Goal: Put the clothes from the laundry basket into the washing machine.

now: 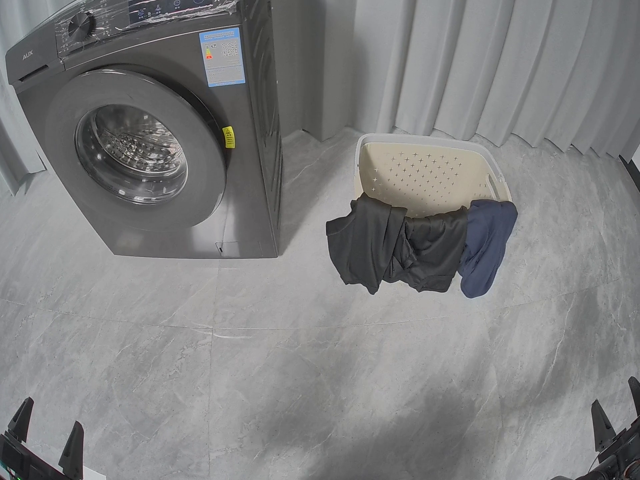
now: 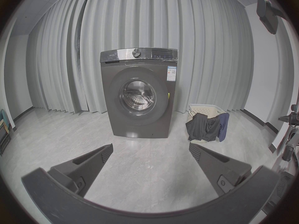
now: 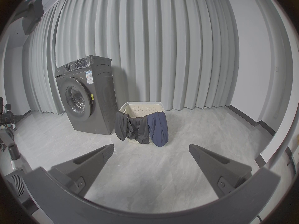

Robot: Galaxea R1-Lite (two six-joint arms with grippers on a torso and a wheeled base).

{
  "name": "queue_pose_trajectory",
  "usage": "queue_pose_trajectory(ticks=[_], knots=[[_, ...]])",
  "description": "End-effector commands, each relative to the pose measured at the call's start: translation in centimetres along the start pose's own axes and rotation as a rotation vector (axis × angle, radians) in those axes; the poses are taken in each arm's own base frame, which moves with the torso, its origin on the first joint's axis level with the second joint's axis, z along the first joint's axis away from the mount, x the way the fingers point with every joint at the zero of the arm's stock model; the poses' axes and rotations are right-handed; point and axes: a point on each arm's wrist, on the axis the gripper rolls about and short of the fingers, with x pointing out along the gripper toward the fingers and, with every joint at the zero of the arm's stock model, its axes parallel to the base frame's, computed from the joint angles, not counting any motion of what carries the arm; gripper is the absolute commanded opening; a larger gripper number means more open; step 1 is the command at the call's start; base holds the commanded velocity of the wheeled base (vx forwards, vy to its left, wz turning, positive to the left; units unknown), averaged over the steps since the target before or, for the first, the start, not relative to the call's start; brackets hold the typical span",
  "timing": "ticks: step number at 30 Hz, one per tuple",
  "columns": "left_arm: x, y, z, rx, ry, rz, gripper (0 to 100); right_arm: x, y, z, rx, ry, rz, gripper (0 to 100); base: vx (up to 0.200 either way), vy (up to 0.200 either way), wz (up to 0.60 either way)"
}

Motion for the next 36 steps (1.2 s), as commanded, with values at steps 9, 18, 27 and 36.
queue_pose_trajectory(ticks=[9,18,27,36], knots=[[0.03,0.01,-0.51,-0.001,0.003,0.001,100,0.1,0.0,-0.5,0.0,0.013,0.0,100,0.0,-0.2,0.0],[0.03,0.01,-0.52,0.001,0.004,0.001,100,0.1,0.0,-0.51,0.0,0.015,0.0,100,0.0,-0.2,0.0],[0.03,0.01,-0.52,0.002,0.004,0.001,100,0.1,0.0,-0.5,0.0,0.013,0.0,100,0.0,-0.044,0.0],[0.03,0.01,-0.52,0.004,0.004,-0.001,100,0.1,0.0,-0.5,0.0,0.013,0.0,100,0.089,0.0,0.0]])
